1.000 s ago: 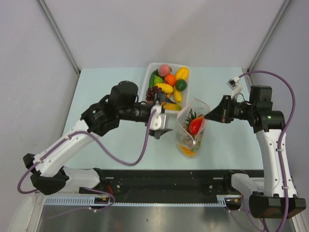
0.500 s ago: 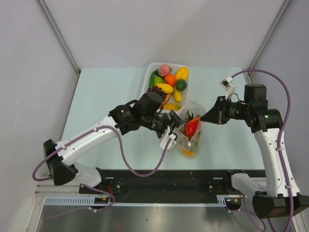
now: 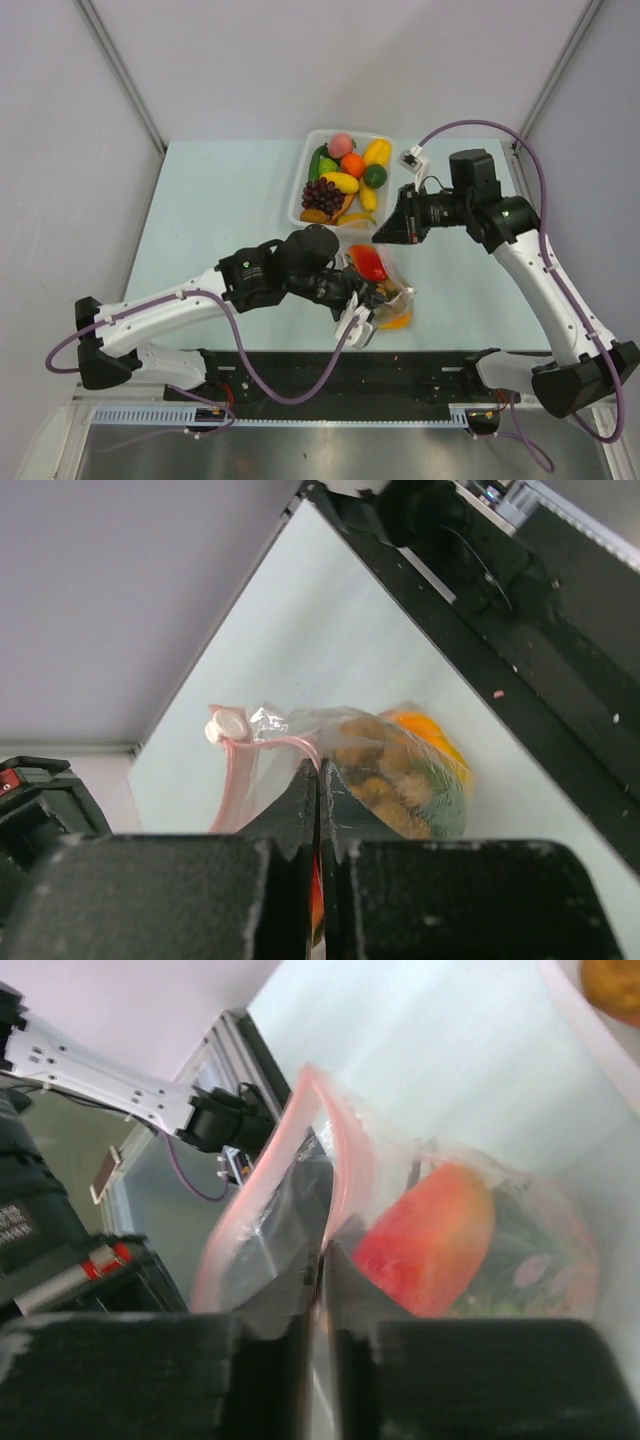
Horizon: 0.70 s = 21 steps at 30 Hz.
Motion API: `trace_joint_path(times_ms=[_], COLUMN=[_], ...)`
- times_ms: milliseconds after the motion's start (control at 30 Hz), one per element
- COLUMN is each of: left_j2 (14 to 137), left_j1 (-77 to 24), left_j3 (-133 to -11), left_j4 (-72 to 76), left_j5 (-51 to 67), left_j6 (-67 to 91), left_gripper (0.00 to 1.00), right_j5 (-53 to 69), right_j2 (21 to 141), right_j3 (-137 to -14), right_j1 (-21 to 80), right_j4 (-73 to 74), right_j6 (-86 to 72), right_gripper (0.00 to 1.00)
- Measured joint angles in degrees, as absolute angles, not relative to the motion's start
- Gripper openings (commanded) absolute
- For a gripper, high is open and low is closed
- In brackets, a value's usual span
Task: Place the food in the zip-top bag and seal the zipper
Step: Zip the zipper food storage bag at the center of the board.
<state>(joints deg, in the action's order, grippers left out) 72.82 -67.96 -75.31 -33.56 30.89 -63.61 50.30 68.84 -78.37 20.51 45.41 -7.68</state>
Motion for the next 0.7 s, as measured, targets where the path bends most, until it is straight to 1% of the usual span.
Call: trace_joint_path(times_ms=[67,100,167,267,300,367,433,500,633,700], left_j2=[73.2,73.5,74.2,74.3,74.3,74.6,75.0,75.9,78.7,79.8], left_j1=[-68.1,-68.1,-68.1,-68.0,-67.7,-67.1,-66.1,-64.3,-60.5,-59.1], left_j3=[-75.3,-75.3,-74.9,-73.2,-72.7,-72.4,-72.4,-72.5,-73.8,-74.5], left_j4=[-31.1,-30.3,-27.9,-24.8,-23.6,-22.2,-20.6,-19.0,-17.5,-17.0], left_j5=[29.5,28.5,26.5,24.4,23.9,23.6,23.4,23.3,23.8,24.0], left_j6=[-59.0,-56.8,-52.1,-47.0,-45.2,-42.3,-40.0,-37.2,-31.7,-29.3], left_gripper=[0.00,0.00,0.00,0.00,0.00,0.00,0.00,0.00,0.00,0.00], right_j5=[50.4,50.4,50.2,50.5,50.9,50.8,50.8,51.0,52.7,53.7], right_j2=[70.3,70.8,70.7,68.5,67.0,62.7,57.1,50.1,39.9,37.1], right_j3=[-79.8,-80.6,-81.9,-82.4,-82.3,-81.6,-80.5,-78.5,-74.3,-71.6], right_j1=[22.1,22.7,22.2,17.2,13.8,6.7,2.0,0.7,0.6,0.6], right_j4=[44.5,44.3,45.6,47.9,49.4,52.0,54.5,57.3,59.9,60.7], right_j6=[-7.4,-6.2,-3.9,0.0,2.0,6.1,10.6,15.3,20.7,22.6], right_gripper=[0.51,0.66,0.73,0.74,0.75,0.75,0.75,0.73,0.73,0.73])
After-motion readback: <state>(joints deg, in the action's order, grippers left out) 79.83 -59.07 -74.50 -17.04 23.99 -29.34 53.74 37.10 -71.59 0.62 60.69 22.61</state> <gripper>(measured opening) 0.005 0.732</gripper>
